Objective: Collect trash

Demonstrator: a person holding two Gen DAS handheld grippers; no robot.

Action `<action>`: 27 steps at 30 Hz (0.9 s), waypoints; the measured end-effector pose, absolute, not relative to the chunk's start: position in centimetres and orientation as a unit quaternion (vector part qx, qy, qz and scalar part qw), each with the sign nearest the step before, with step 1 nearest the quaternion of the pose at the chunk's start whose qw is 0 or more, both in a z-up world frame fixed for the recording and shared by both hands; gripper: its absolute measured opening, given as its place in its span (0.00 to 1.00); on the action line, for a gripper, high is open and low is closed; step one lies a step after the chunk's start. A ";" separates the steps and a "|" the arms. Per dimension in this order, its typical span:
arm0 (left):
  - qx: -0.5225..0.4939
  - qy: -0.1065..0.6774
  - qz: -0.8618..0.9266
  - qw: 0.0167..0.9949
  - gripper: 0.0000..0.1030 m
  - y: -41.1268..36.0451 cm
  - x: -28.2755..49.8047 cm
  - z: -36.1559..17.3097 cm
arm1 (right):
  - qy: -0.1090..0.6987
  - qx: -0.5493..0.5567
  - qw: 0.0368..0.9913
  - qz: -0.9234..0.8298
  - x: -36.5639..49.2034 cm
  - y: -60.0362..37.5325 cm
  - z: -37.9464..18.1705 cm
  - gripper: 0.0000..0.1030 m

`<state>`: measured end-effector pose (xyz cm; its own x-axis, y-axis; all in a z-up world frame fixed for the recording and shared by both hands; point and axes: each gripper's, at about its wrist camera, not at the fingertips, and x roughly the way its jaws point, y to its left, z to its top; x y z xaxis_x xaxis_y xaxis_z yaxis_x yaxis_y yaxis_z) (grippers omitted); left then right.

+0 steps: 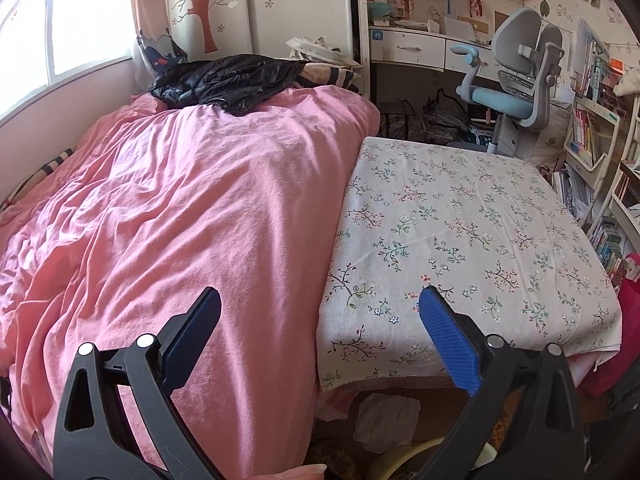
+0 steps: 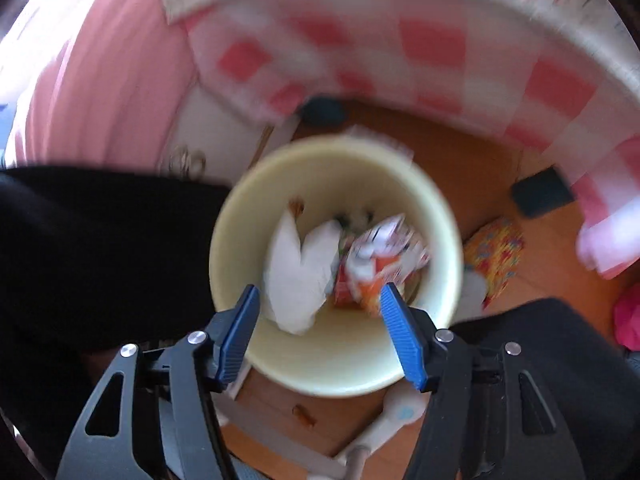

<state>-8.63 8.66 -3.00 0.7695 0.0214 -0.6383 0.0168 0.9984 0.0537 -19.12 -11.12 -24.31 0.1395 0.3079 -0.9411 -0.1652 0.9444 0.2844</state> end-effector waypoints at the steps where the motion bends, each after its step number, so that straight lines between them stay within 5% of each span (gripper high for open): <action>1: 0.027 0.336 -0.002 0.941 0.93 8.5 -8.7 -2.8 | 0.616 0.064 0.771 0.150 -18.6 -12.0 -22.7 0.60; 3: 0.023 0.332 -0.008 0.943 0.93 8.2 -8.7 -2.5 | 0.553 0.070 0.820 0.129 -17.7 -13.6 -19.0 0.62; 8: -0.024 0.313 -0.028 0.949 0.93 7.4 -7.9 -1.1 | 0.289 0.047 0.955 0.036 -18.6 -17.3 -6.8 0.93; 12: -0.027 0.298 -0.051 0.953 0.93 4.8 -6.9 0.5 | 0.143 -0.021 0.989 -0.012 -19.2 -18.2 -1.3 0.93; 27: 0.026 0.257 -0.063 0.964 0.93 -0.1 -6.1 2.5 | 0.127 0.027 0.991 -0.038 -16.1 -19.6 0.9 0.93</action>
